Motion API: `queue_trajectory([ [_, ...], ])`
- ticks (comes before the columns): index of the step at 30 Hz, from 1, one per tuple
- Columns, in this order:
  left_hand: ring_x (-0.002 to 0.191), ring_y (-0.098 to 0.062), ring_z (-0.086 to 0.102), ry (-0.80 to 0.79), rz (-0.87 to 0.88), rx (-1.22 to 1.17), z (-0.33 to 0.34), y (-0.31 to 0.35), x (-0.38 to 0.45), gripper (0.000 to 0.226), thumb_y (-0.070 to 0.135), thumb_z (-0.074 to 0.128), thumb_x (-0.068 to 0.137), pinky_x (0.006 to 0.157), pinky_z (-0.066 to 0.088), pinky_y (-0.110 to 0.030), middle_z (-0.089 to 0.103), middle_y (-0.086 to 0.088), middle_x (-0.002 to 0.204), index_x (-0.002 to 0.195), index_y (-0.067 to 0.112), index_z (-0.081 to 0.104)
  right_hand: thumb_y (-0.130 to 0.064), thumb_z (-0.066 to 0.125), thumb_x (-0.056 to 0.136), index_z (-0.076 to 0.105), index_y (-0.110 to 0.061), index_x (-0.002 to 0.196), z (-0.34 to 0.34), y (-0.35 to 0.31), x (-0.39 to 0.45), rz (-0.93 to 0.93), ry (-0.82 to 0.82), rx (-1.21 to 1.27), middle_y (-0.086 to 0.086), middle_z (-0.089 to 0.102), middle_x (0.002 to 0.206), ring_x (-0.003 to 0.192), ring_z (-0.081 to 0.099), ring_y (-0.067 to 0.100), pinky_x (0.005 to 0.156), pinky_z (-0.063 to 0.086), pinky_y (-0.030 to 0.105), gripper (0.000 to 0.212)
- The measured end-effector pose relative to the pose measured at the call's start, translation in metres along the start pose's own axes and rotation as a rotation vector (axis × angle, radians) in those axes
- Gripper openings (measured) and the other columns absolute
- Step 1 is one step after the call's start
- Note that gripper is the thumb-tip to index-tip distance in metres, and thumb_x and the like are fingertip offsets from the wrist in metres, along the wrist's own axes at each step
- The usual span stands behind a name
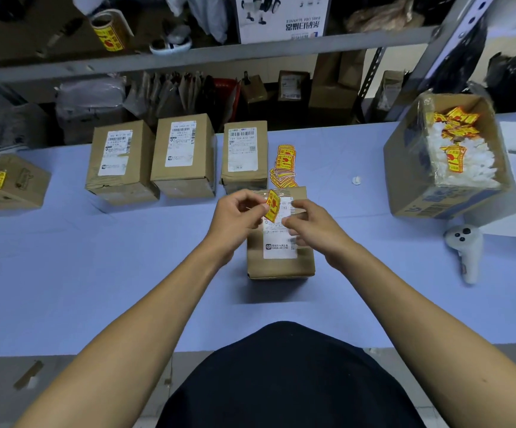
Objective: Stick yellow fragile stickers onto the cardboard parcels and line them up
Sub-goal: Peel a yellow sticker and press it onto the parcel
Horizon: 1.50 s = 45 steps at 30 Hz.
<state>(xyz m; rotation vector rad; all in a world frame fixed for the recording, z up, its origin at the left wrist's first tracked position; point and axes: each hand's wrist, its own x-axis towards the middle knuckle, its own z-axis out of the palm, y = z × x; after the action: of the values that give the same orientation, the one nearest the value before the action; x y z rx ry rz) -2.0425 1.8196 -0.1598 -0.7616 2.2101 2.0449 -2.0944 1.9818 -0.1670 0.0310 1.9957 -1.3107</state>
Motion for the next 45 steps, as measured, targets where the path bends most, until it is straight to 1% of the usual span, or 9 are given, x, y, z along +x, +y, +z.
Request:
queue_trajectory([
  [3, 0.064, -0.004, 0.056, -0.158, 0.081, 0.181, -0.013, 0.005, 0.006, 0.015, 0.003, 0.067, 0.088, 0.063, 0.048, -0.020, 0.065, 0.004, 0.073, 0.080, 0.016, 0.068, -0.026, 0.067, 0.090, 0.048, -0.027, 0.139, -0.008, 0.003, 0.003, -0.111, 0.002, -0.051, 0.000, 0.063, 0.118, 0.105, 0.064, 0.017, 0.088, 0.055, 0.038, 0.052],
  [6, 0.077, -0.008, 0.059, -0.330, 0.098, 0.354, -0.022, 0.007, 0.014, 0.012, 0.004, 0.068, 0.087, 0.069, 0.049, -0.026, 0.066, 0.000, 0.083, 0.083, 0.015, 0.070, -0.018, 0.072, 0.086, 0.066, -0.024, 0.116, -0.016, 0.001, 0.003, -0.310, 0.006, -0.208, -0.004, 0.068, 0.109, 0.098, 0.065, 0.011, 0.086, 0.053, 0.026, 0.032],
  [12, 0.073, -0.004, 0.059, -0.383, 0.089, 0.461, -0.026, 0.012, 0.021, 0.005, 0.010, 0.071, 0.087, 0.065, 0.046, -0.019, 0.068, 0.002, 0.083, 0.089, 0.013, 0.074, -0.014, 0.070, 0.086, 0.068, -0.021, 0.085, -0.016, -0.005, 0.002, -0.427, 0.038, -0.401, -0.006, 0.069, 0.085, 0.081, 0.064, 0.010, 0.076, 0.051, 0.025, 0.007],
  [17, 0.071, 0.001, 0.057, -0.360, 0.068, 0.534, -0.020, 0.011, 0.019, 0.010, 0.017, 0.071, 0.089, 0.063, 0.045, -0.013, 0.069, 0.006, 0.088, 0.097, 0.015, 0.075, -0.016, 0.064, 0.086, 0.064, -0.020, 0.084, -0.010, 0.001, -0.003, -0.373, 0.098, -0.434, -0.004, 0.067, 0.083, 0.080, 0.061, 0.012, 0.068, 0.046, 0.025, 0.004],
  [22, 0.079, -0.011, 0.061, -0.210, -0.166, 0.230, -0.002, 0.002, 0.014, 0.016, 0.026, 0.070, 0.090, 0.070, 0.049, -0.025, 0.069, 0.003, 0.091, 0.106, 0.022, 0.068, -0.016, 0.060, 0.083, 0.064, -0.014, 0.081, -0.003, 0.007, -0.009, -0.283, 0.132, -0.383, -0.004, 0.065, 0.076, 0.073, 0.058, 0.011, 0.061, 0.043, 0.025, 0.005],
  [26, 0.092, -0.021, 0.066, -0.137, -0.339, -0.004, 0.005, -0.006, 0.007, 0.016, 0.028, 0.063, 0.095, 0.076, 0.051, -0.033, 0.072, -0.012, 0.113, 0.106, 0.017, 0.068, -0.009, 0.055, 0.090, 0.060, -0.011, 0.078, -0.004, 0.012, -0.015, -0.099, 0.089, 0.047, 0.001, 0.065, 0.076, 0.071, 0.061, 0.011, 0.066, 0.050, 0.027, 0.013],
  [30, 0.072, -0.017, 0.061, -0.241, -0.447, -0.100, 0.014, -0.018, -0.009, 0.025, 0.029, 0.062, 0.096, 0.067, 0.051, -0.029, 0.071, -0.009, 0.093, 0.112, 0.010, 0.068, -0.009, 0.056, 0.094, 0.061, -0.012, 0.082, -0.016, 0.019, -0.019, 0.112, 0.001, 0.270, 0.001, 0.062, 0.069, 0.059, 0.059, 0.010, 0.070, 0.057, 0.030, 0.013],
  [39, 0.056, -0.011, 0.057, -0.217, -0.308, 0.209, 0.033, -0.031, -0.018, 0.004, 0.007, 0.070, 0.087, 0.054, 0.048, -0.019, 0.063, -0.006, 0.067, 0.083, 0.007, 0.070, -0.012, 0.068, 0.090, 0.065, -0.010, 0.091, -0.022, 0.047, -0.020, 0.199, 0.024, 0.169, 0.005, 0.069, 0.078, 0.070, 0.063, 0.013, 0.063, 0.057, 0.024, 0.004],
  [45, 0.056, -0.018, 0.065, -0.196, -0.245, 0.468, 0.039, -0.043, -0.019, 0.015, 0.013, 0.067, 0.087, 0.064, 0.056, -0.032, 0.072, -0.011, 0.066, 0.073, 0.014, 0.073, -0.015, 0.067, 0.090, 0.066, -0.007, 0.091, -0.021, 0.058, -0.018, 0.209, 0.043, 0.031, 0.004, 0.068, 0.081, 0.071, 0.062, 0.014, 0.066, 0.053, 0.028, 0.008],
])
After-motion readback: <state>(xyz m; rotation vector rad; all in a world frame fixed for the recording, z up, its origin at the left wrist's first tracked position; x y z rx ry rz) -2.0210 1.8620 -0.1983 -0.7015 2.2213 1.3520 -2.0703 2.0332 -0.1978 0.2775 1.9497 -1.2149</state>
